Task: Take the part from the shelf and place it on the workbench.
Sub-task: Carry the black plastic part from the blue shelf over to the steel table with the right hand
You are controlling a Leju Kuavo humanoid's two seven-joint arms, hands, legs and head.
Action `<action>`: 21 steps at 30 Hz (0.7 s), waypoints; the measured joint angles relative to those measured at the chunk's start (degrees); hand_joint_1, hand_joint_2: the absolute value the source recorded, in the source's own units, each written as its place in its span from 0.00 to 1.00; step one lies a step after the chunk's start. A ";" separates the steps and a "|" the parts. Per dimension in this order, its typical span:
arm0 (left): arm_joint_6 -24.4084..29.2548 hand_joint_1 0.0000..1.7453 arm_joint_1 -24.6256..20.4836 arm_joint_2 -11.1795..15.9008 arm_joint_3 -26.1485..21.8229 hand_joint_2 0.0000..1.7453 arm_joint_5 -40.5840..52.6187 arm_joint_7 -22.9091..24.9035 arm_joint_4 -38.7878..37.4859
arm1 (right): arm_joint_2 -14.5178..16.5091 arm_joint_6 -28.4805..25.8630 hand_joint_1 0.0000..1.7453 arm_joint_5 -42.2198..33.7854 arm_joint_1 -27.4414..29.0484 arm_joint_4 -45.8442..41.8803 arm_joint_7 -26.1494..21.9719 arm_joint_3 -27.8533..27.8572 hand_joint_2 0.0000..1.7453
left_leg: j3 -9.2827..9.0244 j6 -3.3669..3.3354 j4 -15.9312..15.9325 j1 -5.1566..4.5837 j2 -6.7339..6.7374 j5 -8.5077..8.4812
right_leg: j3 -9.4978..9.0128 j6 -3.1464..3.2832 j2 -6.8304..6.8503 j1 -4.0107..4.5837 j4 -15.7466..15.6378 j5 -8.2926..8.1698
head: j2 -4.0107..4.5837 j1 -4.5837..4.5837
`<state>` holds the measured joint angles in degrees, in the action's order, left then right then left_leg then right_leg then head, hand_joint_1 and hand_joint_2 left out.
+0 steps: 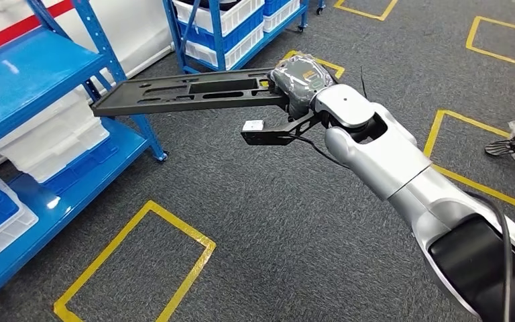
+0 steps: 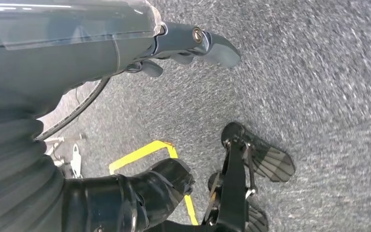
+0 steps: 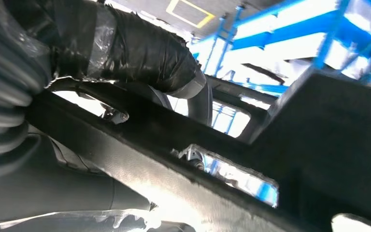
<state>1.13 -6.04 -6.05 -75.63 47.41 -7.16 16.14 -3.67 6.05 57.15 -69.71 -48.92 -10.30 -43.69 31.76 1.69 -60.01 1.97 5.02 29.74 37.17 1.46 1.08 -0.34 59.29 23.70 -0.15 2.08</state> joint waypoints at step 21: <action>0.40 0.00 0.17 0.41 -0.02 1.00 -0.09 0.03 -0.18 | 0.55 1.29 1.00 3.67 -4.02 2.11 0.33 -1.90 1.00 | 0.64 -3.27 1.34 -0.54 -2.16 -2.19 | 8.18 -2.16 -1.17 -0.47 15.70 5.58 | 0.00 -0.57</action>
<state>1.53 -5.87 -5.64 -75.65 47.32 -7.13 15.96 -3.12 7.34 60.82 -73.73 -46.81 -9.97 -45.59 32.40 -1.58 -58.67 1.43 2.85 27.54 45.35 -0.70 -0.09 -0.81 74.98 29.28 -0.15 1.51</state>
